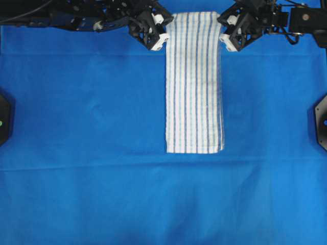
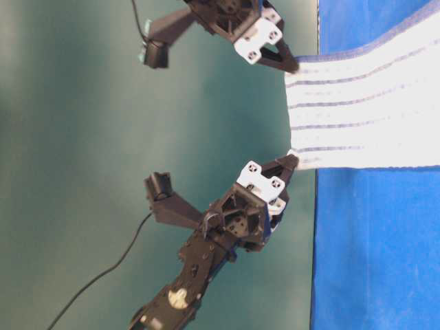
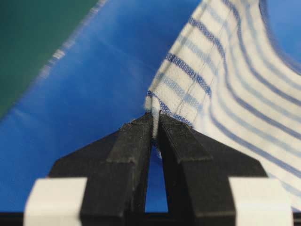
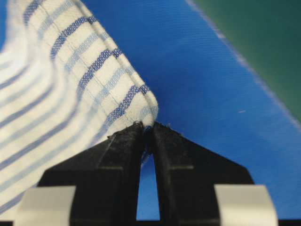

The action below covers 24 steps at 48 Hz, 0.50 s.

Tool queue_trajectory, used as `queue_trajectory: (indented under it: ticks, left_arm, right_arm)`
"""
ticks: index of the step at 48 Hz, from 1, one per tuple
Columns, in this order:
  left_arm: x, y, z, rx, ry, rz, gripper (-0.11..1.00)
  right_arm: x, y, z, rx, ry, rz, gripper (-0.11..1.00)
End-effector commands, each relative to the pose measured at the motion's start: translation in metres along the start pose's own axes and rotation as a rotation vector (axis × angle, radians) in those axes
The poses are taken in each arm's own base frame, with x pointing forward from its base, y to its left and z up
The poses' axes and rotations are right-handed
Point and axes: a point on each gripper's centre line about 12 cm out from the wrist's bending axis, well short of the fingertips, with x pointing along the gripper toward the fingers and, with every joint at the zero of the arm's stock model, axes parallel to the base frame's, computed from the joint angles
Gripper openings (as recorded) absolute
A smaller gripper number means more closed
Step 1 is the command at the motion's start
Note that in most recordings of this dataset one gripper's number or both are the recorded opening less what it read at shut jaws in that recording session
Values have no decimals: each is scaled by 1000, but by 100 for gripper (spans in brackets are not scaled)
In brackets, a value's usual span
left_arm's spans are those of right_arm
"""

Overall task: Fold the blue towel.
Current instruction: 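Lift the top end of the strip and fold it downward, then lay the top end onto the bottom end and open both grippers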

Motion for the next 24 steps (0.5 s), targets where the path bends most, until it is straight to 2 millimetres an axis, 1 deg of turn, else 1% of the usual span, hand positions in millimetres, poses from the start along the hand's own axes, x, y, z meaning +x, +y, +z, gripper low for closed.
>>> queue_trajectory:
  ticks: [1,2,10,14,20,24]
  left_arm:
    - [-19,-19,15,24,-52,-34,3]
    - [-20,-23,13,28,-48,-43,3]
    - [-34,-60,1,79,-30,-113,3]
    - [-42,-82,-6,107,-23,-156,3]
    - [-50,-112,-20,148,2,-215,3]
    - [-56,-133,-29,170,19,-257,3]
  right_arm:
    - [-17,15,5,-16,-42,35,10]
    - [-20,22,2,-24,-42,51,10]
    - [-35,54,-20,-48,-16,133,10]
    - [-44,74,-31,-72,-5,184,10]
    - [-58,101,-49,-121,22,254,10]
    - [-65,116,-58,-144,43,289,10]
